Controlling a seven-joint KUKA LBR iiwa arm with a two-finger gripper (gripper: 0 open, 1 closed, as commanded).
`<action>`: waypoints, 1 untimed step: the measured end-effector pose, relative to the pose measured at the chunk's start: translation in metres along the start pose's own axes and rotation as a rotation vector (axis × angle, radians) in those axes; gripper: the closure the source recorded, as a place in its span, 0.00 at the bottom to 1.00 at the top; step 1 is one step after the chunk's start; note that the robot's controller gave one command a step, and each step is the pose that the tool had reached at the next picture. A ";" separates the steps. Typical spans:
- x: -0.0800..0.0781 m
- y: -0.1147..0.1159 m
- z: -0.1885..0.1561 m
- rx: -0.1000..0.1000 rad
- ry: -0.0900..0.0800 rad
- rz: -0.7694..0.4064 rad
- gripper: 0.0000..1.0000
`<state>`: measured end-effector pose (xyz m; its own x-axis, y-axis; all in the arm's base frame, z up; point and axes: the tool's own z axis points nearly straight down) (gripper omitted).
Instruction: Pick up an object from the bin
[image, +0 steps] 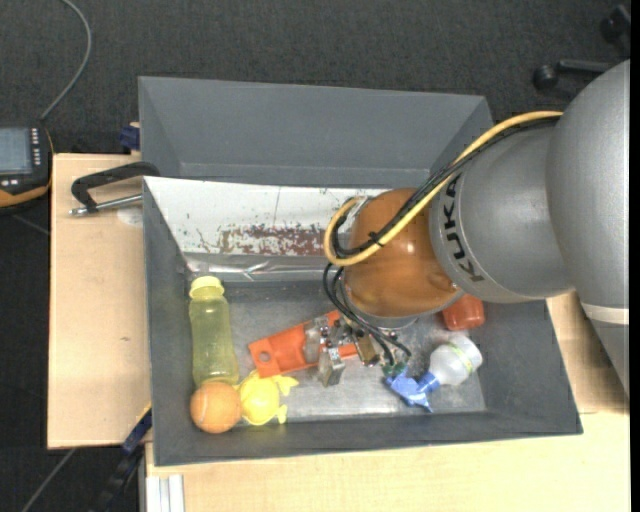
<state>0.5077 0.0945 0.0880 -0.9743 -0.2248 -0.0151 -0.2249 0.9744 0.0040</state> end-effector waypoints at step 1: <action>-0.005 -0.002 -0.050 -0.001 0.002 -0.031 1.00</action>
Offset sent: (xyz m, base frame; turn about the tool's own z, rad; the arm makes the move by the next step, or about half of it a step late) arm 0.0140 0.0023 0.1524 -0.1138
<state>0.5118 0.0936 0.1383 -0.9669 -0.2550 -0.0130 -0.2551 0.9669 0.0045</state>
